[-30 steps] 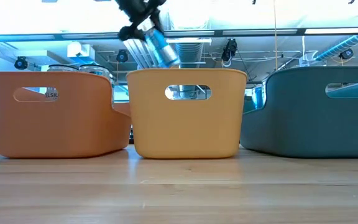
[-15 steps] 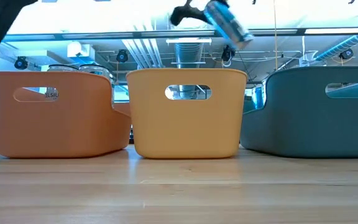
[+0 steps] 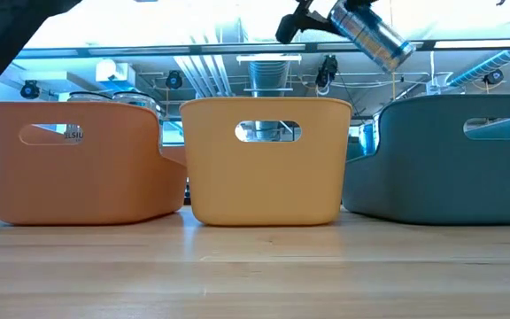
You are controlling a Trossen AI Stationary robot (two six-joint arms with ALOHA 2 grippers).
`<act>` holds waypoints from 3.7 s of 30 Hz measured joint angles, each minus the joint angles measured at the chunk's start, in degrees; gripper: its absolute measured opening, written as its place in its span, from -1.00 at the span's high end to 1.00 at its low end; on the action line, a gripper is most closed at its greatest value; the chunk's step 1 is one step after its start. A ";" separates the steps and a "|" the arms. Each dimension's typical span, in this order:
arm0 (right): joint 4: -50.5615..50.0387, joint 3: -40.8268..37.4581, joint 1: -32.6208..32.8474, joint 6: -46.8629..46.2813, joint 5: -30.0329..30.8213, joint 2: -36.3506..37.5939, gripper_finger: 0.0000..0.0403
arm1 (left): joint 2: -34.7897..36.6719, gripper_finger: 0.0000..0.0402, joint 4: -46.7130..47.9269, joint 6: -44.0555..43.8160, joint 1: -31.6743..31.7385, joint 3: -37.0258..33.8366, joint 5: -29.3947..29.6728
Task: Sort soda cans
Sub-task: Put the blue soda can into the blue bin
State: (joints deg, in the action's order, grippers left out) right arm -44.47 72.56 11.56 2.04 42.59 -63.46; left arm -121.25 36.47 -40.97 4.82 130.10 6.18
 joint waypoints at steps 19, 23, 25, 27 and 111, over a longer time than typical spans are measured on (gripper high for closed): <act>6.26 -2.45 -2.15 -3.00 -4.31 -0.54 -0.69 | 0.07 -0.09 -0.22 2.02 -0.44 1.10 -6.33; 6.33 -2.45 -2.12 -3.54 -4.15 -0.55 -0.42 | 0.09 -0.09 -0.55 0.69 -0.32 1.10 -6.74; 6.23 -2.45 -2.13 -3.62 -4.15 -0.55 -0.25 | 0.09 -0.09 -0.59 -0.04 -0.24 1.10 -6.58; 6.29 -2.45 -2.11 -3.88 -4.06 -0.55 -0.12 | 0.10 -0.09 -0.58 -0.24 -0.29 1.10 -6.29; 82.50 -70.06 7.25 -3.56 -18.50 24.63 -0.13 | -4.22 -0.60 -14.45 25.44 -7.65 -14.78 7.82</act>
State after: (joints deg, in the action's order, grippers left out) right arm 38.03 2.50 18.81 -1.52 24.09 -38.84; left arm -125.47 22.02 -15.53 -2.82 115.32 14.00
